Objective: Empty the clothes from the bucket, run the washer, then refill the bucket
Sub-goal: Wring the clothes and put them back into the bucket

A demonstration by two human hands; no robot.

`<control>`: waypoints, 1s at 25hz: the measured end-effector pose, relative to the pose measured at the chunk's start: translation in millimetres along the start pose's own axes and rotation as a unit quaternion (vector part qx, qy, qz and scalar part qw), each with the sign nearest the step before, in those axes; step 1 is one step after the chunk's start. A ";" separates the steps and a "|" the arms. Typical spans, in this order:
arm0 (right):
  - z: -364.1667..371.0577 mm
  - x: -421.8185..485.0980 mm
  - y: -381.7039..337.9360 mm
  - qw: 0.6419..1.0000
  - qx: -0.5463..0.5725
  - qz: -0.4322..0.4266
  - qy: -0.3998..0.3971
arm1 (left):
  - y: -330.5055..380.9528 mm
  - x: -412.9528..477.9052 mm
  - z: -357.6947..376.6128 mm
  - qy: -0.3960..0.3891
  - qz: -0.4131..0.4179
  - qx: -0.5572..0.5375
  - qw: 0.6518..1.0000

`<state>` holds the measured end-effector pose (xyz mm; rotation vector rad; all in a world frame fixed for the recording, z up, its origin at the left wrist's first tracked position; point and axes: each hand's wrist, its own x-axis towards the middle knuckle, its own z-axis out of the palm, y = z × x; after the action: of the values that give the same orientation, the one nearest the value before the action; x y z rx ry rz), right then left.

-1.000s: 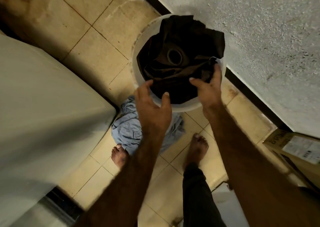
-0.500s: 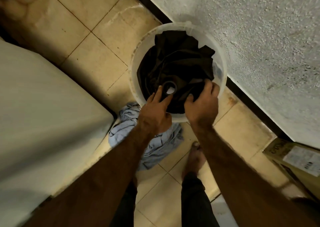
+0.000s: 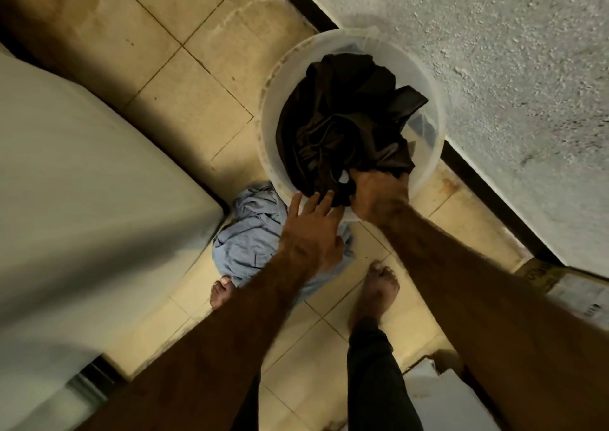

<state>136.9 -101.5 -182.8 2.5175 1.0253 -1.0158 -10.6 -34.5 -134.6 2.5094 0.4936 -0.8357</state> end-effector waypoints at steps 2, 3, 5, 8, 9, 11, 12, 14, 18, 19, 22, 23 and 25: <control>1.0 -10.3 -3.8 0.998 0.021 0.008 0.056 | 0.0 -2.1 -0.3 0.006 -0.010 -0.019 1.000; 5.5 -17.7 -1.7 0.997 0.028 0.006 0.078 | 0.0 -2.1 -0.8 0.007 -0.013 -0.027 1.000; 17.4 -36.1 2.7 0.993 0.024 -0.020 0.111 | -0.6 -0.9 -1.3 -0.007 -0.015 -0.029 0.999; 28.5 -66.5 1.3 0.987 0.011 -0.051 0.154 | -3.4 15.0 -7.8 -0.059 -0.004 0.000 0.998; 29.0 -71.7 -1.1 0.985 0.013 -0.060 0.163 | -7.1 25.3 -11.7 -0.079 -0.004 0.001 0.997; 26.3 -71.7 -2.7 0.988 0.019 -0.067 0.138 | -10.8 42.9 -19.3 -0.114 -0.010 0.008 0.993; 24.4 -63.5 -2.2 0.992 0.014 -0.066 0.107 | -10.6 47.9 -22.0 -0.131 -0.018 0.021 0.991; 18.1 -40.9 -1.1 0.998 -0.005 -0.062 0.025 | -10.9 49.1 -22.0 -0.143 -0.024 0.032 0.989; -5.5 -13.5 -6.7 0.992 -0.001 -0.054 -0.114 | -26.3 24.7 -13.7 0.032 0.043 -0.056 0.997; -6.8 -14.6 -10.1 0.994 0.010 -0.037 -0.106 | -33.8 13.5 -9.1 0.106 0.064 -0.071 0.990; 12.8 -45.2 -17.7 0.996 0.033 -0.023 0.075 | -55.2 -27.6 17.2 0.271 0.036 -0.050 0.961; 26.7 -61.5 -20.1 0.987 0.046 -0.029 0.154 | -64.2 -40.3 34.0 0.268 0.007 -0.057 0.962; 52.8 -91.6 -25.3 0.957 0.097 -0.030 0.272 | -79.8 -56.2 76.7 0.164 -0.057 -0.083 0.981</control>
<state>45.4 -154.6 -157.8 3.0365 1.1883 -0.4487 -125.8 -17.9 -177.9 2.4885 0.7884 -0.3974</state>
